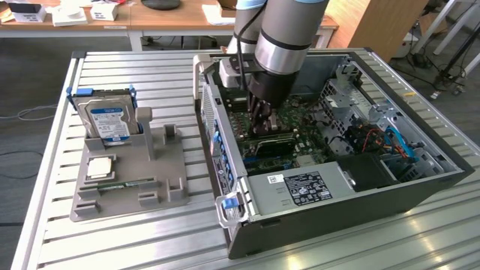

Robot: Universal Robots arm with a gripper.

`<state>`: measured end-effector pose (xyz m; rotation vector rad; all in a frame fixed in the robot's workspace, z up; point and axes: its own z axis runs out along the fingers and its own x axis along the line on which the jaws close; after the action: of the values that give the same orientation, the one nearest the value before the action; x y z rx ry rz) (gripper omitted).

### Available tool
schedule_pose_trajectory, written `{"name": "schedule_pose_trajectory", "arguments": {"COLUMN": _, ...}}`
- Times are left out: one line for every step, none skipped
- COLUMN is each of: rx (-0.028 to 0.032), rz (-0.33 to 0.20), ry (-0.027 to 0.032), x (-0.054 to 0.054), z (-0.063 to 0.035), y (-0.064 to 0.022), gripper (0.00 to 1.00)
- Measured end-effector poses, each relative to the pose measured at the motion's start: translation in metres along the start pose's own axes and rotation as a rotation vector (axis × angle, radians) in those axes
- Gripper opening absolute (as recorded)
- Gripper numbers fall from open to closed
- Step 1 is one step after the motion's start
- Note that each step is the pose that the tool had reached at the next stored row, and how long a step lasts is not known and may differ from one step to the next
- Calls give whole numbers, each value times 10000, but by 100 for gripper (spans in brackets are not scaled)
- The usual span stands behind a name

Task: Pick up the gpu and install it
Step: 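Press down on the gpu until it lock into place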

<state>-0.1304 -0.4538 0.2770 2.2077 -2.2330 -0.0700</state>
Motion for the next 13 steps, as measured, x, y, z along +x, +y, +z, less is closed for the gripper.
{"name": "schedule_pose_trajectory", "arguments": {"rx": 9, "rz": -1, "ry": 0, "x": 0, "z": 1, "y": 25, "gripper": 11}}
{"name": "schedule_pose_trajectory", "arguments": {"rx": 17, "rz": -1, "ry": -1, "x": -1, "z": 2, "y": 48, "gripper": 11}}
{"name": "schedule_pose_trajectory", "arguments": {"rx": 24, "rz": 0, "ry": 0, "x": -1, "z": 2, "y": 70, "gripper": 11}}
{"name": "schedule_pose_trajectory", "arguments": {"rx": 30, "rz": -1, "ry": 0, "x": -1, "z": 3, "y": 89, "gripper": 11}}
{"name": "schedule_pose_trajectory", "arguments": {"rx": 36, "rz": -1, "ry": 0, "x": -2, "z": 3, "y": 108, "gripper": 11}}
{"name": "schedule_pose_trajectory", "arguments": {"rx": 41, "rz": -1, "ry": -1, "x": -2, "z": 4, "y": 125, "gripper": 11}}
{"name": "schedule_pose_trajectory", "arguments": {"rx": 46, "rz": -1, "ry": 0, "x": -2, "z": 5, "y": 142, "gripper": 11}}
{"name": "schedule_pose_trajectory", "arguments": {"rx": 49, "rz": -1, "ry": -1, "x": -2, "z": 5, "y": 158, "gripper": 11}}
{"name": "schedule_pose_trajectory", "arguments": {"rx": 51, "rz": -1, "ry": -2, "x": -2, "z": 6, "y": 163, "gripper": 11}}
{"name": "schedule_pose_trajectory", "arguments": {"rx": 51, "rz": -1, "ry": -1, "x": -2, "z": 5, "y": 163, "gripper": 11}}
{"name": "schedule_pose_trajectory", "arguments": {"rx": 51, "rz": -1, "ry": -1, "x": -2, "z": 5, "y": 163, "gripper": 11}}
{"name": "schedule_pose_trajectory", "arguments": {"rx": 52, "rz": -2, "ry": -1, "x": -2, "z": 6, "y": 163, "gripper": 11}}
{"name": "schedule_pose_trajectory", "arguments": {"rx": 52, "rz": -2, "ry": 1, "x": -1, "z": 5, "y": 173, "gripper": 11}}
